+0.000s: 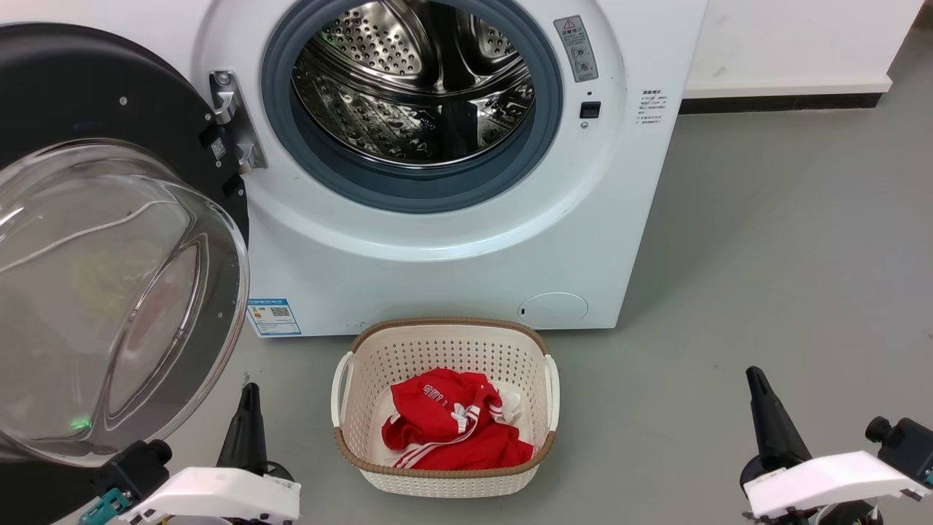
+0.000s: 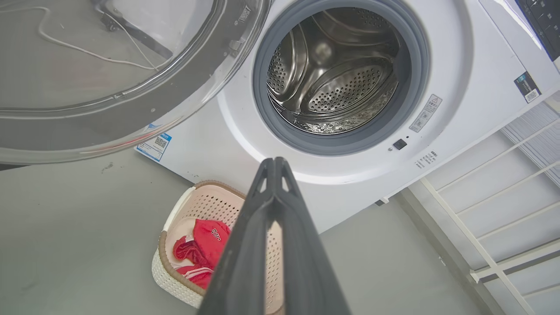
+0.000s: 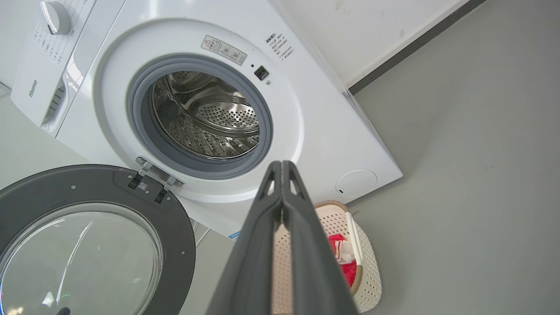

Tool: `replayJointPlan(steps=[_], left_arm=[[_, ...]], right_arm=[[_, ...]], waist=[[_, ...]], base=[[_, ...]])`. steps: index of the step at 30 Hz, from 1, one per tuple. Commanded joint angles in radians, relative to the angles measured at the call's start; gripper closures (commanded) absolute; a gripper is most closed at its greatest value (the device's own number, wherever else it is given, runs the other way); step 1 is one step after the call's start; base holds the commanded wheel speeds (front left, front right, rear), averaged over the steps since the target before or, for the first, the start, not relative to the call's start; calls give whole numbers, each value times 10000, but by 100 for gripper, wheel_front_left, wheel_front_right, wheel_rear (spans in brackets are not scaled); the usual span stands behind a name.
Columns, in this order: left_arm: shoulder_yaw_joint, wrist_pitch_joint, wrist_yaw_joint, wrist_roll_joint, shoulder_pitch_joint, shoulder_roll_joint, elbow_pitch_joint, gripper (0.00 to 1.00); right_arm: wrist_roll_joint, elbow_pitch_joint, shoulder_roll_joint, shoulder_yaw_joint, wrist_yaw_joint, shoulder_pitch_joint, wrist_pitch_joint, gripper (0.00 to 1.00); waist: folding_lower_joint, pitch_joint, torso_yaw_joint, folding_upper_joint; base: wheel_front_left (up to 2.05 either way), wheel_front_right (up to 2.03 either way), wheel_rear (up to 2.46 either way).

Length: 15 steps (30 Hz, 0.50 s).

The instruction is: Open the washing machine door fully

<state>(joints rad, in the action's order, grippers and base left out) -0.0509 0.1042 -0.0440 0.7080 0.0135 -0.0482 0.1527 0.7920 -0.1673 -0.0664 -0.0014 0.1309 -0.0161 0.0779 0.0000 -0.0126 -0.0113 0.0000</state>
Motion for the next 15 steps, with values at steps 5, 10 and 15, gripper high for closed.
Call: replayJointPlan(steps=[5,10,15], left_arm=[[-95,-204,-102,872,-369,-18,-11,100],[-139,-370,-168,1555,-449,-19,66,100],[-183,-525,-229,2204,-530,-21,143,100]], right_arm=[[864,33,-90,-79,-1,400,-132,100],[1514,-29,-99,-130,-1,491,-249,100],[2127,-93,-105,-178,-1,546,-364,100]], waist=[[0,9,6,0],[0,17,13,0],[0,26,19,0]], base=[[0,0,0],[0,0,0],[0,0,0]])
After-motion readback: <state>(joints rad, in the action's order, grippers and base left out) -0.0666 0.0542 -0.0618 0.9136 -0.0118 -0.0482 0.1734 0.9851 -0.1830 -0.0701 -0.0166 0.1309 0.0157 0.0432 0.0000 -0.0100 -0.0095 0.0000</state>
